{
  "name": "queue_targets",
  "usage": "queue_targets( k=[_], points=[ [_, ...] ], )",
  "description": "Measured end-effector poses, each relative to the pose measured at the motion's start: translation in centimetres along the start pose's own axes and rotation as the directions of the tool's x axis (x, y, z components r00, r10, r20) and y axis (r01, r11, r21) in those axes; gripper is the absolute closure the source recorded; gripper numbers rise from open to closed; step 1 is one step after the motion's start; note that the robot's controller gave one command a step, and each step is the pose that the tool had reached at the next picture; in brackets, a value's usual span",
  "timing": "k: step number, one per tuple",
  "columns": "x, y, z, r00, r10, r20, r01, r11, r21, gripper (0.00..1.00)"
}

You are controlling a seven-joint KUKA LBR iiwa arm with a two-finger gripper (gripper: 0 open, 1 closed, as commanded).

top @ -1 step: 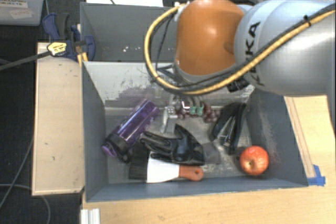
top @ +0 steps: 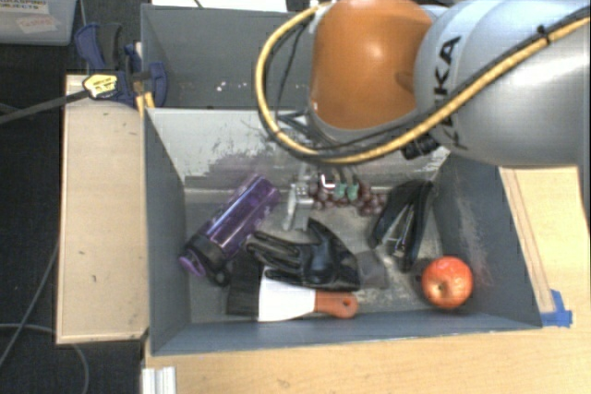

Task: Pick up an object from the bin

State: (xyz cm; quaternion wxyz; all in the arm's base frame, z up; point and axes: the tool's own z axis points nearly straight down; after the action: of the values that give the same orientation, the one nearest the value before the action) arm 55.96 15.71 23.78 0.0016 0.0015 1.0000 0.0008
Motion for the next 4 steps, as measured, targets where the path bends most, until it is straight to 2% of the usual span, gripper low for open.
queue_targets(
  k=[1, 2, 3, 4],
  points=[
    [1.5, -5.8, 12.9, 0.984, 0.176, 0.002, -0.176, 0.984, -0.001, 0.00],
    [2.9, -7.6, 7.4, 0.995, 0.094, 0.014, -0.094, 0.996, -0.005, 0.00],
    [3.0, -6.7, 13.5, 0.956, 0.292, -0.003, -0.292, 0.956, 0.002, 0.00],
    [4.0, -6.5, 16.6, 0.965, 0.261, 0.014, -0.261, 0.965, -0.008, 0.00]
  ],
)
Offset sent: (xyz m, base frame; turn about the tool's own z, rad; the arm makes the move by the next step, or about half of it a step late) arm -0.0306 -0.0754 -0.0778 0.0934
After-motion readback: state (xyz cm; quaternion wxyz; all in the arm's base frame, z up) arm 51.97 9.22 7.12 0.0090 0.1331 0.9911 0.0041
